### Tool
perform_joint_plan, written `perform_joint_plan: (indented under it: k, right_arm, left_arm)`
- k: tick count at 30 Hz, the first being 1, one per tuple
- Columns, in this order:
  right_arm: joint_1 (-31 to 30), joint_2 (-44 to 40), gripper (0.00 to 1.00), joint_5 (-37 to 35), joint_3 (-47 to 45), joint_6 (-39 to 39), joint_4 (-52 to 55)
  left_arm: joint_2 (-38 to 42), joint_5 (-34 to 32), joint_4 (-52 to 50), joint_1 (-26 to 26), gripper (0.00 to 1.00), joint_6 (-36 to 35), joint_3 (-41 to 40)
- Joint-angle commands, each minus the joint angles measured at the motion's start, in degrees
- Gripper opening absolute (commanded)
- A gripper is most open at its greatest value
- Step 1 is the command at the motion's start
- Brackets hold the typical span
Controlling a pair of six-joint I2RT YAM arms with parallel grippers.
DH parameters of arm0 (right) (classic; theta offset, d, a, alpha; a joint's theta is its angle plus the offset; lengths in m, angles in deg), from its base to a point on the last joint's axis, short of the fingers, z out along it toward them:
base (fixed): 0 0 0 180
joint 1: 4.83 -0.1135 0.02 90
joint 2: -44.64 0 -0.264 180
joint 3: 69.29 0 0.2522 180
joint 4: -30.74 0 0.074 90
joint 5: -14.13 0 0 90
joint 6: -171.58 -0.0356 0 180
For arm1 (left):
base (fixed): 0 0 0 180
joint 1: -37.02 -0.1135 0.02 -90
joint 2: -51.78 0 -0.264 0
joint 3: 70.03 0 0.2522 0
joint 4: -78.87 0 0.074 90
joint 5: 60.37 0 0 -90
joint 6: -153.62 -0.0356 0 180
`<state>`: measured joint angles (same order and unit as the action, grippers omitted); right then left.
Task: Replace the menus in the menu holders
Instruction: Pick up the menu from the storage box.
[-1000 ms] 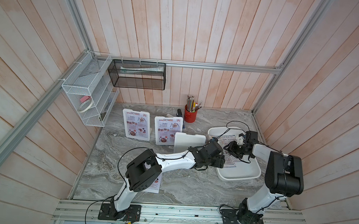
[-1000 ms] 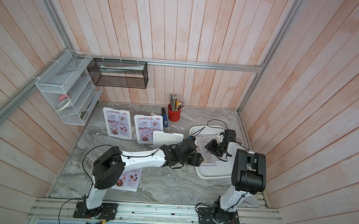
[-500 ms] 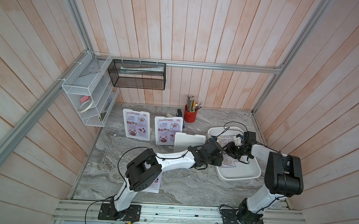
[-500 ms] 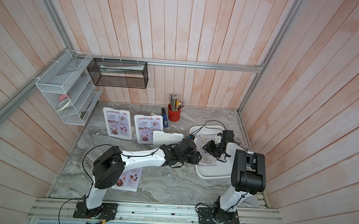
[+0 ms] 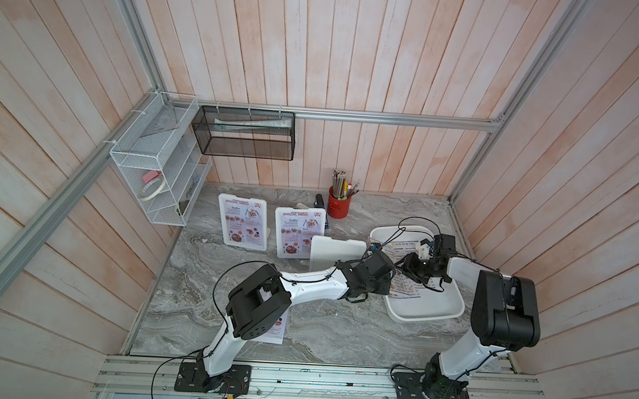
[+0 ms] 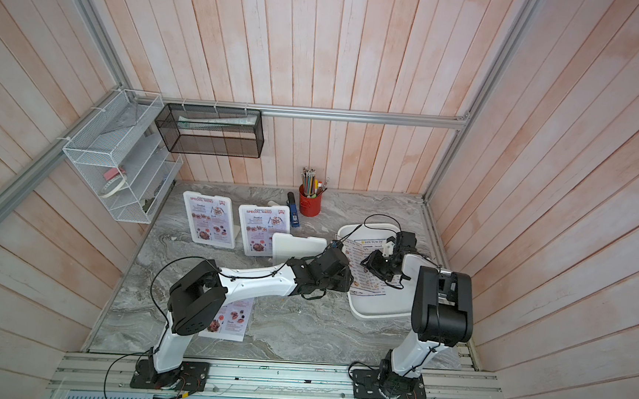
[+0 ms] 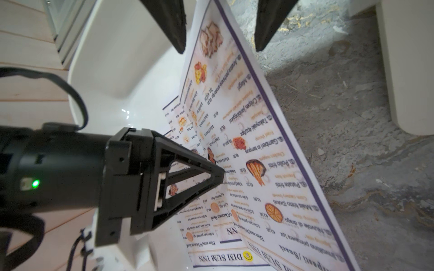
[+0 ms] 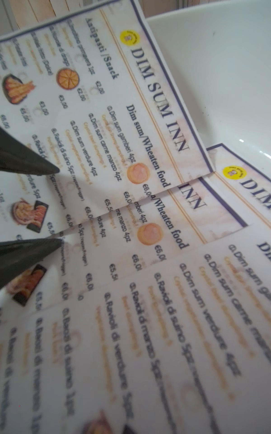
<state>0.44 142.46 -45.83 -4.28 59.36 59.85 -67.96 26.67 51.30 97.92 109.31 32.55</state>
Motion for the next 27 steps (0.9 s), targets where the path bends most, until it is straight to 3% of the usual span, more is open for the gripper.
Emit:
perform_joint_plan:
  k: [1,8,14,27]
  right_arm:
    - [-0.37,-0.36,0.45,-1.14,-0.98,1.21,3.79]
    - [-0.39,0.0,0.45,-1.4,-0.91,1.38,3.98]
    - [-0.36,-1.03,0.45,-1.61,-1.3,1.37,3.81]
    - [-0.4,-0.74,0.45,-2.77,-0.05,1.64,5.03]
  left_arm:
    - [-1.17,0.41,0.7,-0.3,0.42,0.28,1.62]
    - [-0.07,0.06,0.81,-0.31,0.37,0.19,1.54]
    - [0.83,0.43,1.59,-0.11,0.25,0.19,1.63]
    - [2.49,-0.25,1.85,0.4,0.18,-0.6,1.58]
